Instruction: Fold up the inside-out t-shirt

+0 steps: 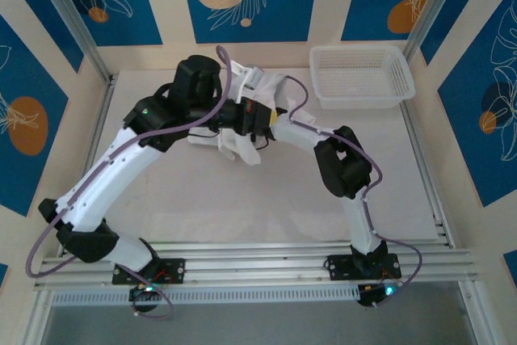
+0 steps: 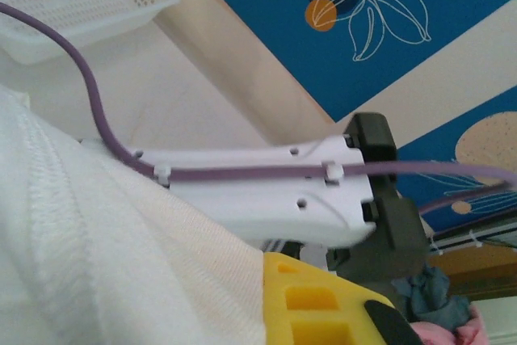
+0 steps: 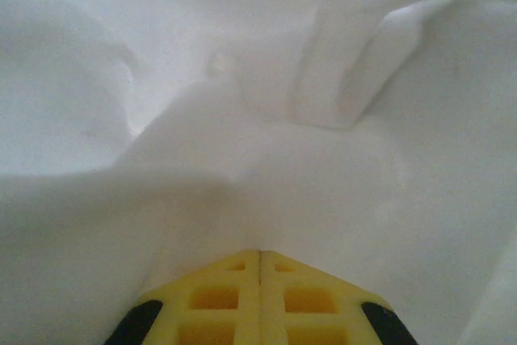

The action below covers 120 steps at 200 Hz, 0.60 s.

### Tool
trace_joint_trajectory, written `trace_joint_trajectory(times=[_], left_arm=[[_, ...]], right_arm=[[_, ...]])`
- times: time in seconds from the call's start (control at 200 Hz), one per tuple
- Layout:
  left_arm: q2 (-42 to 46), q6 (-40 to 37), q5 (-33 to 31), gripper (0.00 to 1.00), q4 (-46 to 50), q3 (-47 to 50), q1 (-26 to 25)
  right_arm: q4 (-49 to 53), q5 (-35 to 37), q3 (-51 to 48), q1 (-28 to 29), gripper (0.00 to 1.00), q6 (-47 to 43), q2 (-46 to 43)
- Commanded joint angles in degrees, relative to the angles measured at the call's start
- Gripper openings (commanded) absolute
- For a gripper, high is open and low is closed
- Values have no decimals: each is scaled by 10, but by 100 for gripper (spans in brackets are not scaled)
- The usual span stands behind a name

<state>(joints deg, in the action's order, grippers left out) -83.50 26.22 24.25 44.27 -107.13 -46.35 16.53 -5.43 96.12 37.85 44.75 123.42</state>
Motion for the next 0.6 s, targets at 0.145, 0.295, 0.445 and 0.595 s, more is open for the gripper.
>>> trace_joint_trajectory(times=[0.145,0.295,0.445,0.595], left_arm=[[18,-121,-255,0,119,-11,-12],[35,-122,-67,0,33,18,-13],[-2,-52,87,0,-84,-5,-45],[-14,-71,79,0,-83,-52,-68]], right_arm=[[196,5,88,13,0,-14,-62],[101,29,19,11,0,4,-96],[118,56,88,16,0,6,1],[86,80,90,17,0,-1,55]])
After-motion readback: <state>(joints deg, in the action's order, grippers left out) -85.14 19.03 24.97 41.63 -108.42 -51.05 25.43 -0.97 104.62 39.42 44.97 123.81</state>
